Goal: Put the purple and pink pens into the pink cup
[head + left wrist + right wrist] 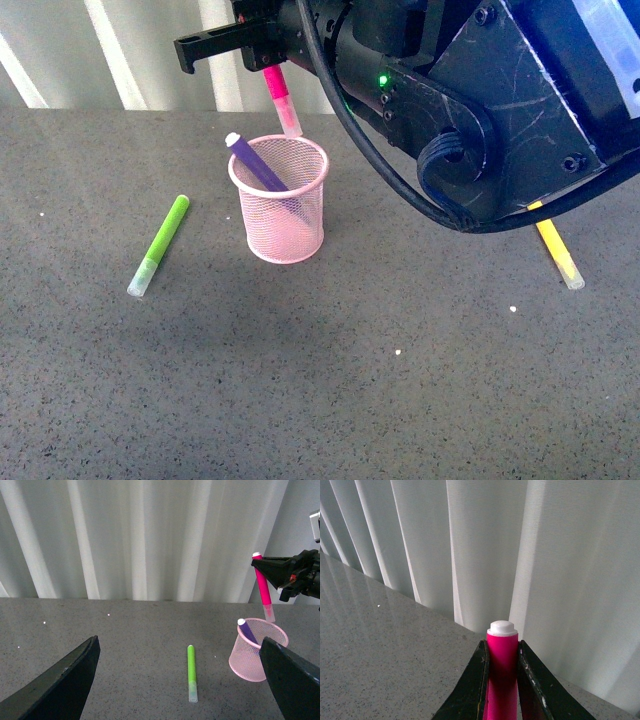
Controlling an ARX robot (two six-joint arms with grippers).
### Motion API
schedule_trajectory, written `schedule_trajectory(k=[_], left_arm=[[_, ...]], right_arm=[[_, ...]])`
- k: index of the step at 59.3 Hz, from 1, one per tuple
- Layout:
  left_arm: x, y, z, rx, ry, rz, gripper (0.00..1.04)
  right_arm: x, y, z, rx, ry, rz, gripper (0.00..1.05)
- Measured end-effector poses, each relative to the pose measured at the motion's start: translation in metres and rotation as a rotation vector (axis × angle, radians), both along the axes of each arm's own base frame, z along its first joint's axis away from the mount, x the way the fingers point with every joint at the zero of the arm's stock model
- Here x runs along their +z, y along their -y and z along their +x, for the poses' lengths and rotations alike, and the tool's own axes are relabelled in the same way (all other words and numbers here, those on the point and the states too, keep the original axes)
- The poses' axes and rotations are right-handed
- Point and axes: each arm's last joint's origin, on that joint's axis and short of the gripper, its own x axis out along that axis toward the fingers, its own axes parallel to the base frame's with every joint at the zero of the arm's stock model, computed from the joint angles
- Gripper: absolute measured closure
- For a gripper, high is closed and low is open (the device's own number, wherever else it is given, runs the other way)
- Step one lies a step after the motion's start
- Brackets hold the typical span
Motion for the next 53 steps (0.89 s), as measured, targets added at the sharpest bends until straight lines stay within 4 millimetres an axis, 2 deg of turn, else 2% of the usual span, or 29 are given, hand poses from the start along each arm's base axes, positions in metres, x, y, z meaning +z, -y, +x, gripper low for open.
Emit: schedule_trajectory(k=[22,33,44,46,53], left_arm=[[0.0,0.0,0.0,0.0,0.0,0.0,0.07],[0.0,0.0,0.0,0.0,0.0,0.0,0.07],[0.0,0.0,0.0,0.0,0.0,0.0,0.07],[0.0,0.0,0.0,0.0,0.0,0.0,0.07],[0.0,0.0,0.0,0.0,0.0,0.0,0.07]], right_arm=[[-0.02,-0.003,0.003,0.009,-0.05,-0.022,0.94],[-0.023,-0.005,0.002,0.01,-0.068,-0.033,0.94],[-0.024,-0.004,0.001,0.021,-0.104,-0.022,0.64],[-0.022,-0.004,0.001,0.02,-0.116,-0.014,0.55],[-0.009,-0.002,0.001,0.009,-0.119,0.009,0.36]])
